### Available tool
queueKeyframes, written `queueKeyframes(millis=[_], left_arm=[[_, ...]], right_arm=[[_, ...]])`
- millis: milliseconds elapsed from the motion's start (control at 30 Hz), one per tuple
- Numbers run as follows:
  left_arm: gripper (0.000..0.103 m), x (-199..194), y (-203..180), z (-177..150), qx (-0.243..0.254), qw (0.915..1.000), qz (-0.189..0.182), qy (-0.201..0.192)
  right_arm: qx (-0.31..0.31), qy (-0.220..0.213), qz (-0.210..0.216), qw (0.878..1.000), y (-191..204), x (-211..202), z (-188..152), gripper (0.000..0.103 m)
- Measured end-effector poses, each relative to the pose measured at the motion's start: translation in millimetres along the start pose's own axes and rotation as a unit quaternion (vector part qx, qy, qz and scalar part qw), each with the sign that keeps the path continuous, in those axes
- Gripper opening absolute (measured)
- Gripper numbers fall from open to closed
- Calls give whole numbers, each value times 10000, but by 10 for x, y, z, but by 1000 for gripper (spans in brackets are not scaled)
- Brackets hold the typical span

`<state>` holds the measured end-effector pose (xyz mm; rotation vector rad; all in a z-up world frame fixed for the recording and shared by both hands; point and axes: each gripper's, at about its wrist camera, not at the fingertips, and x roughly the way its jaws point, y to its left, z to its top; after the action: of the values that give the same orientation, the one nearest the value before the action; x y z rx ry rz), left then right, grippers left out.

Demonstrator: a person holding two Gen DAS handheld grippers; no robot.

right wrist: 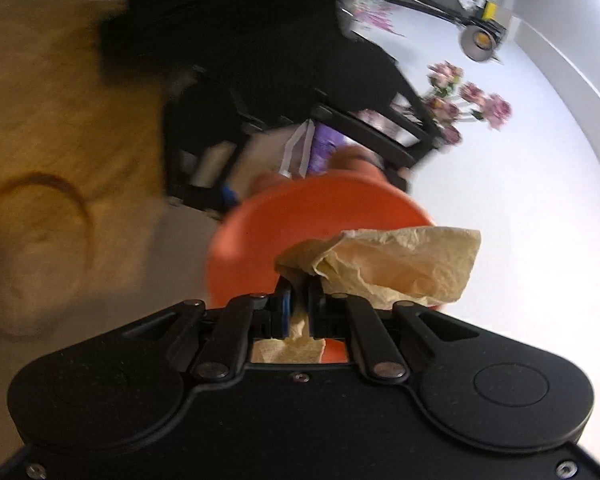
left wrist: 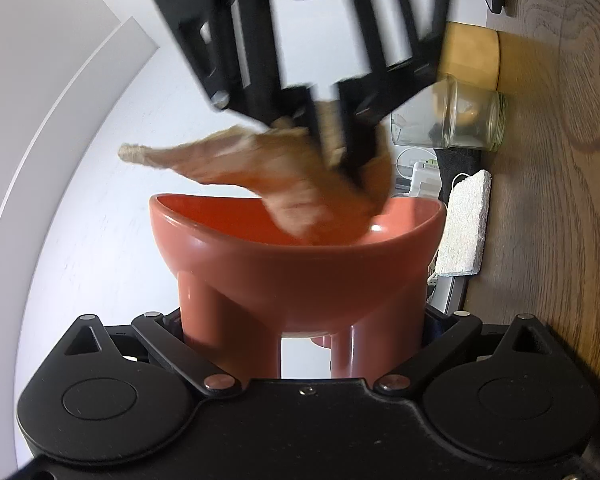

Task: Clean bowl
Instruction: 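Rub the paper towel along the bowl rim with the right gripper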

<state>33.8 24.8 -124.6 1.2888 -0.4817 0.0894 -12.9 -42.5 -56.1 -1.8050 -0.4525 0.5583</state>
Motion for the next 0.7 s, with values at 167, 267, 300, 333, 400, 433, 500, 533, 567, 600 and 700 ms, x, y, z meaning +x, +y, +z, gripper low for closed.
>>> queueKeyframes(millis=[167, 267, 300, 333, 400, 433, 500, 533, 567, 600, 700], left_arm=[[97, 0, 2, 0, 0, 10000, 0, 0], [97, 0, 2, 0, 1, 10000, 0, -1], [97, 2, 2, 0, 1, 10000, 0, -1], [97, 4, 1, 0, 1, 10000, 0, -1], [97, 5, 2, 0, 2, 10000, 0, -1], [97, 5, 2, 0, 2, 10000, 0, -1], [97, 4, 3, -1, 2, 10000, 0, -1], [97, 4, 3, 0, 2, 10000, 0, -1], [97, 4, 4, -1, 2, 10000, 0, -1], [97, 4, 4, 0, 2, 10000, 0, -1], [97, 4, 4, 0, 2, 10000, 0, -1]], right_arm=[[-13, -310, -7, 9995, 80, -156, 130, 7], [24, -397, -229, 9989, -23, -179, 166, 7], [52, -387, -329, 9987, -90, -157, 161, 7], [77, -375, -416, 9984, -149, -139, 154, 7], [115, -280, -532, 9981, -246, -77, 102, 7], [134, -221, -590, 9979, -297, -35, 70, 7], [154, -72, -602, 9980, -328, 27, -19, 7], [139, 12, -592, 9982, -330, 63, -69, 7], [121, 71, -563, 9983, -318, 86, -104, 7], [86, 158, -499, 9986, -296, 120, -158, 7], [63, 325, -321, 9989, -214, 168, -257, 7]])
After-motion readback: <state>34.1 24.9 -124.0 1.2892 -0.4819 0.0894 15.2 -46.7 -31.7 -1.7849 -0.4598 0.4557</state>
